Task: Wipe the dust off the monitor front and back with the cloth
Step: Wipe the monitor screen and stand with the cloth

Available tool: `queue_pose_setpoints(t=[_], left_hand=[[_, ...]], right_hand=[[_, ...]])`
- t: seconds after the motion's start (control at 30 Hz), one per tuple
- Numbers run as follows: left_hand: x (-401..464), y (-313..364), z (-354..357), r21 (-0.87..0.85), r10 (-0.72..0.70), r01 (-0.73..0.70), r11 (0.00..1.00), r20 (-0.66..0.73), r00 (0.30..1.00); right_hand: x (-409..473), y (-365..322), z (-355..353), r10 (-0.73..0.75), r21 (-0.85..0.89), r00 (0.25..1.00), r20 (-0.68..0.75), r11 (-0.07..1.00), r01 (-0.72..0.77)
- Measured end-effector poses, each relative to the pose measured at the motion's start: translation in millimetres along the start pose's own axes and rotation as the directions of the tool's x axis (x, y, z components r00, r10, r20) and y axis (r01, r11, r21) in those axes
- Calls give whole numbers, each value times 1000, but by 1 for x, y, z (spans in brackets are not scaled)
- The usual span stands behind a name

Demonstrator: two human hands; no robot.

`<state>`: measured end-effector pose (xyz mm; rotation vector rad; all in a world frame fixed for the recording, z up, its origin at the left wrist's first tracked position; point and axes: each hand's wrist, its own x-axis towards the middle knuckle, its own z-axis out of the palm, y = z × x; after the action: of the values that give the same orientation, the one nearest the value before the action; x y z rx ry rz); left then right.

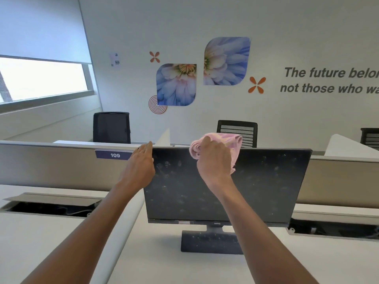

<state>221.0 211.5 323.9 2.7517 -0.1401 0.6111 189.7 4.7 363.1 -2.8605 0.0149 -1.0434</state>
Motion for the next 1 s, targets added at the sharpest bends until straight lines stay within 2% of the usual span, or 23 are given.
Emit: queue_pose_setpoints(t=[0.07, 0.13, 0.2, 0.23, 0.27, 0.33, 0.37, 0.43, 0.5, 0.57, 0.6, 0.67, 0.7, 0.77, 0.83, 0.87, 0.93, 1.0], left_hand=[[-1, 0, 1, -5, -2, 2, 1000, -12, 1000], [-1, 0, 1, 1, 2, -2, 1000, -30, 1000], [-1, -1, 1, 9, 9, -9, 1000, -37, 999], [0, -1, 1, 7, 12, -11, 1000, -39, 999], [0, -1, 1, 3, 16, -16, 1000, -44, 999], [0, -2, 2, -4, 33, -33, 999, -54, 998], [0, -2, 2, -2, 40, -40, 999, -59, 997], [0, -3, 3, 0, 43, -43, 999, -73, 996], [0, -5, 4, 3, 38, -38, 999, -78, 996], [1, -7, 6, 13, 35, -34, 999, -78, 996], [2, -8, 7, 17, 36, -35, 999, -76, 996], [2, -8, 7, 18, 40, -39, 999, -76, 996], [1, -8, 6, 15, 40, -39, 999, -77, 996], [0, -8, 5, 0, 40, -41, 999, -76, 996], [1, -8, 6, -15, 41, -42, 999, -76, 996], [2, -7, 6, -19, 37, -39, 999, -71, 997], [2, -8, 5, -20, 25, -26, 999, -53, 998], [4, -9, 3, -24, 18, -18, 1000, -23, 1000]], right_hand=[[2, -11, 7, -111, 141, 994, -13, 984, 112], [6, -19, 11, -278, 356, 958, 76, 905, 234], [7, -19, 8, -340, 515, 912, 231, 838, 182], [7, -17, 9, -303, 522, 927, 220, 840, 150], [6, -14, 10, -235, 495, 962, 139, 858, 138], [3, -10, 9, -78, 256, 994, -82, 962, 96], [3, -9, 8, -12, 163, 995, -102, 986, 28], [2, -12, 3, 72, 121, 997, -12, 990, -70], [4, -19, 3, 25, 129, 1000, 14, 991, -27], [11, -28, 8, -143, 220, 989, 26, 966, 134], [15, -33, 9, -233, 311, 969, 88, 930, 195], [19, -37, 5, -311, 487, 911, 272, 861, 149], [20, -36, 2, -289, 511, 907, 306, 854, 99], [17, -30, 0, -162, 444, 964, 213, 894, 52], [10, -28, -2, -29, 188, 999, 32, 982, 22], [6, -29, -4, 11, 115, 1000, -4, 993, -11], [4, -34, -3, 12, 83, 1000, -13, 996, -11], [7, -37, 1, -116, 174, 993, 18, 979, 111]])
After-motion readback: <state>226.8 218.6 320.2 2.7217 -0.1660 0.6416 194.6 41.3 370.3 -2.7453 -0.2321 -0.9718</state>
